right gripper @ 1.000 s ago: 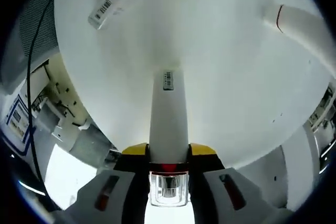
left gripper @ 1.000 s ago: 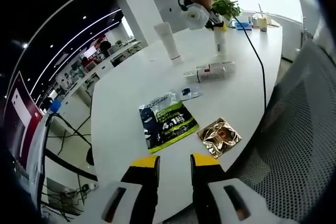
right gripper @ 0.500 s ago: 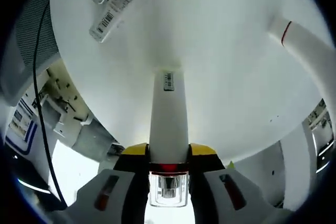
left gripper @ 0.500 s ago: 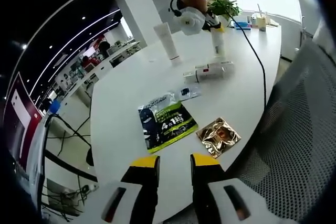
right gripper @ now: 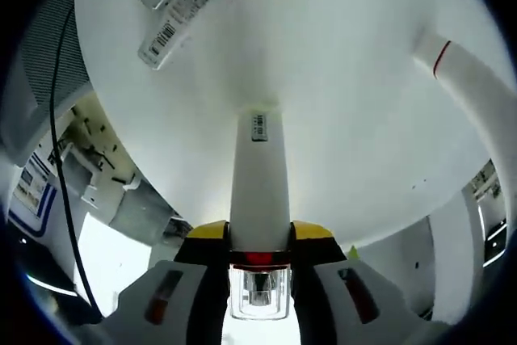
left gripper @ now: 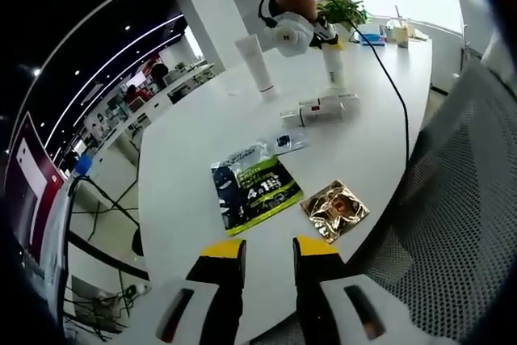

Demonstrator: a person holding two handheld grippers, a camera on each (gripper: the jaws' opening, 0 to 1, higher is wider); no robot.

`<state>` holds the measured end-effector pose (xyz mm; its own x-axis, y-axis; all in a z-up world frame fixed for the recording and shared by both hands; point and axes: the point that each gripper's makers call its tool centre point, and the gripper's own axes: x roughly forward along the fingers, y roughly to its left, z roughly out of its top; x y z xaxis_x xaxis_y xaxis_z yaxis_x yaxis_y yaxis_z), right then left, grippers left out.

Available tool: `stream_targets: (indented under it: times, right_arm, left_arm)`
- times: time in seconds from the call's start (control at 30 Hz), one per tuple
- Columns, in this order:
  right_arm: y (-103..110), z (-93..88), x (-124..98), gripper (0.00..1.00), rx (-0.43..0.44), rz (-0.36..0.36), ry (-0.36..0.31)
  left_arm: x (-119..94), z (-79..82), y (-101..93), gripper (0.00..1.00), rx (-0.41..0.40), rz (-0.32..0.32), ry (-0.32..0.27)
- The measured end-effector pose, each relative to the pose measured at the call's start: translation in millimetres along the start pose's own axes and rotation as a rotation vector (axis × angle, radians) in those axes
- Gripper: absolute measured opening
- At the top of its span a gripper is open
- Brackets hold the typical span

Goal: Arrange the skincare products in the storage area until every visible bottle or jar stands upright without overlapping.

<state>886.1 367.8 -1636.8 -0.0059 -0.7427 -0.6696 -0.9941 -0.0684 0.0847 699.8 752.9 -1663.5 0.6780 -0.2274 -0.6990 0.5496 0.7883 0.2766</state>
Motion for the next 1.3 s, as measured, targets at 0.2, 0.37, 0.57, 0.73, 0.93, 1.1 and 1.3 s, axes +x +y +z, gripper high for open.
stream_targets:
  times: [0.2, 0.37, 0.57, 0.73, 0.93, 1.1, 1.3]
  right_arm:
    - [-1, 2.7, -1, 0.24, 0.006, 0.004, -0.014]
    - [-2, 8.7, -5, 0.25, 0.005, -0.005, -0.029]
    - [-6, 14.4, -6, 0.25, 0.005, -0.004, -0.041]
    - [-6, 19.3, -11, 0.25, -0.005, -0.008, -0.041]
    - [-6, 18.1, -11, 0.25, -0.005, -0.001, -0.025]
    - [-7, 18.1, -11, 0.25, -0.014, -0.002, -0.025]
    - [-9, 19.4, -12, 0.26, -0.023, -0.024, 0.000]
  left_arm:
    - [1, -1.4, -1.7, 0.24, 0.002, -0.009, 0.009]
    - [0, -1.0, -1.3, 0.24, 0.002, -0.008, 0.008]
    - [1, -1.5, -3.0, 0.24, 0.006, -0.015, 0.011]
    - [2, -2.1, -2.9, 0.24, 0.006, -0.016, 0.013]
    - [2, -3.1, -2.5, 0.24, 0.003, -0.015, 0.018]
    - [1, -2.6, -2.0, 0.24, 0.001, -0.011, 0.017]
    - [0, -2.3, -1.8, 0.24, 0.000, -0.009, 0.015]
